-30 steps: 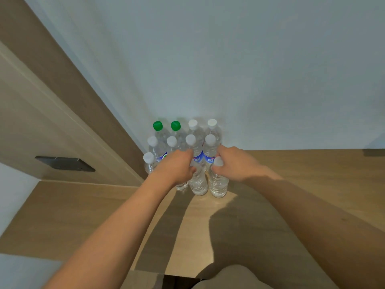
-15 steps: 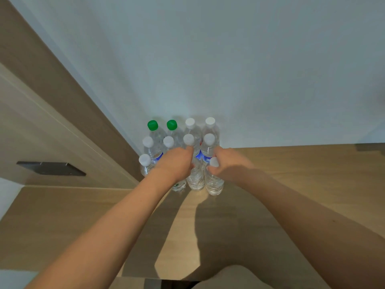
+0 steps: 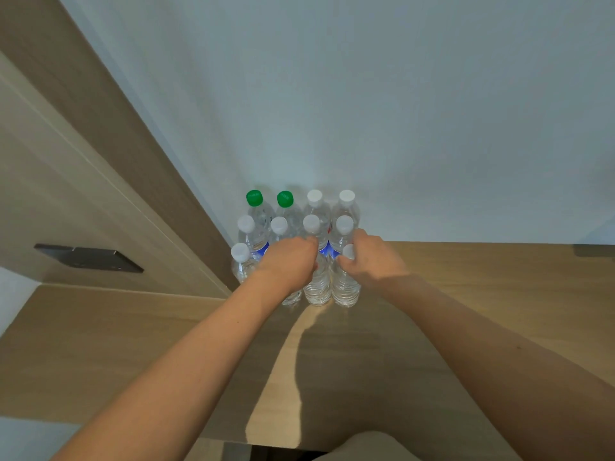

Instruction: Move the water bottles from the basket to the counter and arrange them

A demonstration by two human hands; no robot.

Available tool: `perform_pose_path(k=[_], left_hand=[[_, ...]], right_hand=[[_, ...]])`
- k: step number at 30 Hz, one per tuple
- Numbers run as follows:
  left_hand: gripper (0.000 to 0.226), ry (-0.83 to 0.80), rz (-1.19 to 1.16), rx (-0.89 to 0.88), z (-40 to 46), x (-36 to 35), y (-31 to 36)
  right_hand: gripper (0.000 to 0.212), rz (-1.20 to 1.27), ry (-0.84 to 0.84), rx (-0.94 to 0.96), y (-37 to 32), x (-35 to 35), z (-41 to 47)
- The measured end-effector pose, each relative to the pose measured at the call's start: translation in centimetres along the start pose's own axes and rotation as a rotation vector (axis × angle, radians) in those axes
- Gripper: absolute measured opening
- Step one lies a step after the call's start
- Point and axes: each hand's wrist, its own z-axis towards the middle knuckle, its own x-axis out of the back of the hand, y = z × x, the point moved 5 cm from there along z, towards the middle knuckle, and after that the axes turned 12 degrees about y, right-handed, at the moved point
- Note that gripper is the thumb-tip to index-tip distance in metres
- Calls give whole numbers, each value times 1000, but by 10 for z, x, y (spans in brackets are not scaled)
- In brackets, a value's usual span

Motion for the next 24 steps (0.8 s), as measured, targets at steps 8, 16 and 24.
perform_pose_path(k=[8, 16, 24], left_hand=[[23, -5, -20, 15, 1, -2, 1], [24, -20, -67, 46, 0, -6, -1], [34, 20, -101, 73, -5, -11, -1]], right_hand=[[33, 35, 9, -39, -4, -9, 1], [38, 56, 40, -47, -4, -13, -3], [45, 67, 54, -66, -2, -13, -9]])
